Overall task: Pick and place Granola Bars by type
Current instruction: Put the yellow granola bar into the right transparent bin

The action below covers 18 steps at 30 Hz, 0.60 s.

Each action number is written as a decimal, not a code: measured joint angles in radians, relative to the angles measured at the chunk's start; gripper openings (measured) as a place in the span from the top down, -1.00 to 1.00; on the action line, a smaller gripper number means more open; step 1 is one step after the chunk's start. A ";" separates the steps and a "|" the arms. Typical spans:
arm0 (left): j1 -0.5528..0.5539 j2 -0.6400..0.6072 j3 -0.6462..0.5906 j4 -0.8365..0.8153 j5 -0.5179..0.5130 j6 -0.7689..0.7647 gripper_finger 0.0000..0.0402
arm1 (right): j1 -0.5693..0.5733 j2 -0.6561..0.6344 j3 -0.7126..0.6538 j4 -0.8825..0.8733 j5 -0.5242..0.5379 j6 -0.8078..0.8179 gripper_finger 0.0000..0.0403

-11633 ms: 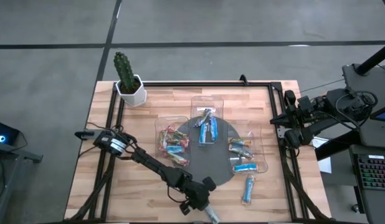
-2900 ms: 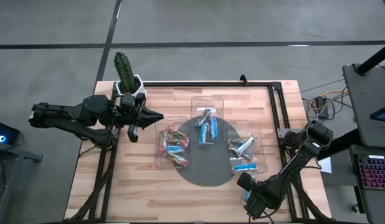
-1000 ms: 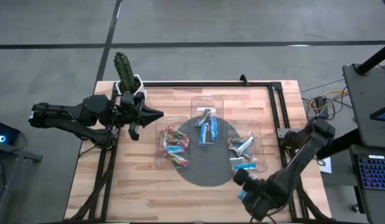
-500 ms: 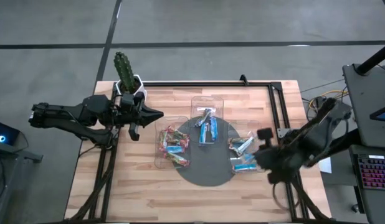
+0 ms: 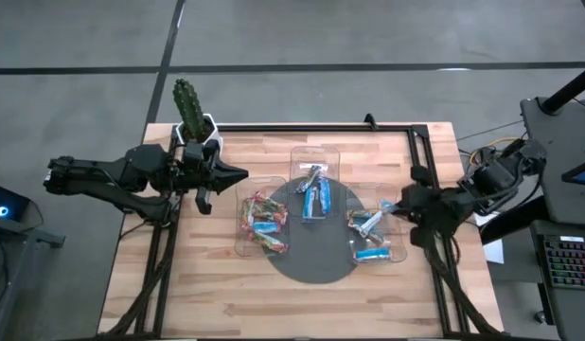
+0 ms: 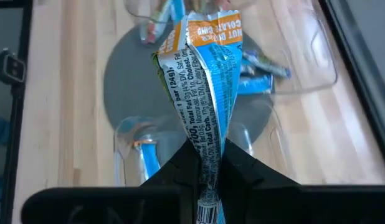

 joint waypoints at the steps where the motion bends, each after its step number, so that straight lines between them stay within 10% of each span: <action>1: 0.000 0.000 0.000 0.000 0.000 0.000 1.00 | -0.012 -0.002 -0.012 0.001 -0.009 0.017 0.86; 18: 0.000 0.000 0.000 0.000 0.000 -0.002 1.00 | -0.058 0.009 -0.289 0.263 -0.158 -0.085 0.86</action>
